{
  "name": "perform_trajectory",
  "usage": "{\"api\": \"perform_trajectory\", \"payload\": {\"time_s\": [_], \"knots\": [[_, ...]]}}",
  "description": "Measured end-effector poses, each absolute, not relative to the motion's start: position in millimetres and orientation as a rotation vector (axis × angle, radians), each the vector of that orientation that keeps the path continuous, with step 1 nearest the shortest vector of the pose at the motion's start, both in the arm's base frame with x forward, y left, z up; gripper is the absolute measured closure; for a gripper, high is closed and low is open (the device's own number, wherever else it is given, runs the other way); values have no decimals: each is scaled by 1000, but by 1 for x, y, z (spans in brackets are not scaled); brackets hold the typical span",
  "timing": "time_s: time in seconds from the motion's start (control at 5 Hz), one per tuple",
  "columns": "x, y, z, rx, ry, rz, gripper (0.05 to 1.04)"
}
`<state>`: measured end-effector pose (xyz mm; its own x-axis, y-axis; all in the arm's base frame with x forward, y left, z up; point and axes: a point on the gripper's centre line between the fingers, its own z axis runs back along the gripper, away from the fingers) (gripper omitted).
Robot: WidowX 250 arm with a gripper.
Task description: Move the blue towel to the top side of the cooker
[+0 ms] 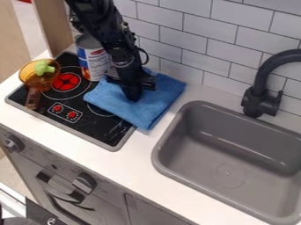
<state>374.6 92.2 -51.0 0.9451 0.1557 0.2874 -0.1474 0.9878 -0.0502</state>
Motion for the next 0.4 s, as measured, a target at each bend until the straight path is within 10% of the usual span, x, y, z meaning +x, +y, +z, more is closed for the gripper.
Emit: {"api": "perform_trajectory", "payload": {"time_s": [0.4], "knots": [[371,95,-46,-120,-394,173,886]]}}
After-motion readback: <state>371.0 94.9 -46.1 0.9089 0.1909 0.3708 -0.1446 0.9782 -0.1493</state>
